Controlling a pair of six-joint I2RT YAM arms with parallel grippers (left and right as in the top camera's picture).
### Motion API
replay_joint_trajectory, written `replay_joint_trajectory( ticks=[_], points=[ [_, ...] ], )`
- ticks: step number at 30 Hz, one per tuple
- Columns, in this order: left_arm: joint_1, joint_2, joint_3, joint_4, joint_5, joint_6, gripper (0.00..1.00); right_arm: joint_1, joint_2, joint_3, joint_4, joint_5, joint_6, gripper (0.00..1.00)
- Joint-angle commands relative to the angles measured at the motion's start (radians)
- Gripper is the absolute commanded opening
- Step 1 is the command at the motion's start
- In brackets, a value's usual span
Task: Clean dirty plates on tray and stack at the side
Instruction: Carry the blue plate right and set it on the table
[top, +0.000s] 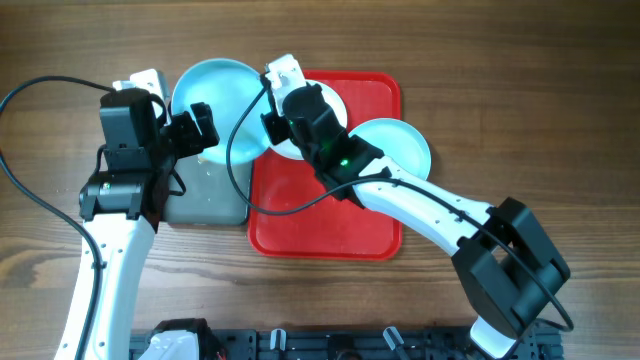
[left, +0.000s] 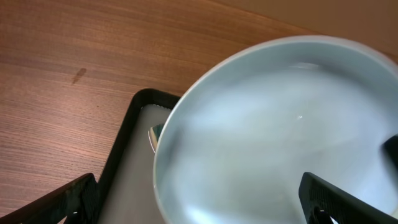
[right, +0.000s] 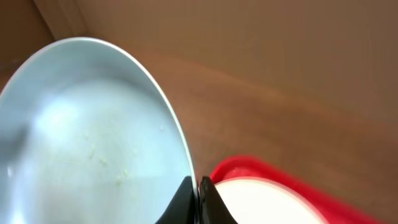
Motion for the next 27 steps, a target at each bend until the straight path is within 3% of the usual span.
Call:
replay_joint_trajectory(
  ticks=[1,5,9,13,27],
  points=[
    [0.005,0.000,0.006,0.002,-0.006,0.005,1.00,-0.005,0.011,0.011,-0.029,-0.086,0.173,0.04],
    [0.005,0.000,0.006,0.002,-0.006,0.005,1.00,-0.039,0.011,0.011,-0.040,-0.209,0.186,0.04],
    [0.005,0.000,0.006,0.002,-0.006,0.005,1.00,-0.139,0.011,0.011,-0.124,-0.229,0.330,0.04],
    [0.005,0.000,0.006,0.002,-0.006,0.005,1.00,-0.237,0.011,0.011,-0.174,-0.277,0.327,0.04],
    [0.005,0.000,0.006,0.002,-0.006,0.005,1.00,-0.728,0.011,0.011,-0.359,-0.335,0.375,0.04]
  ],
)
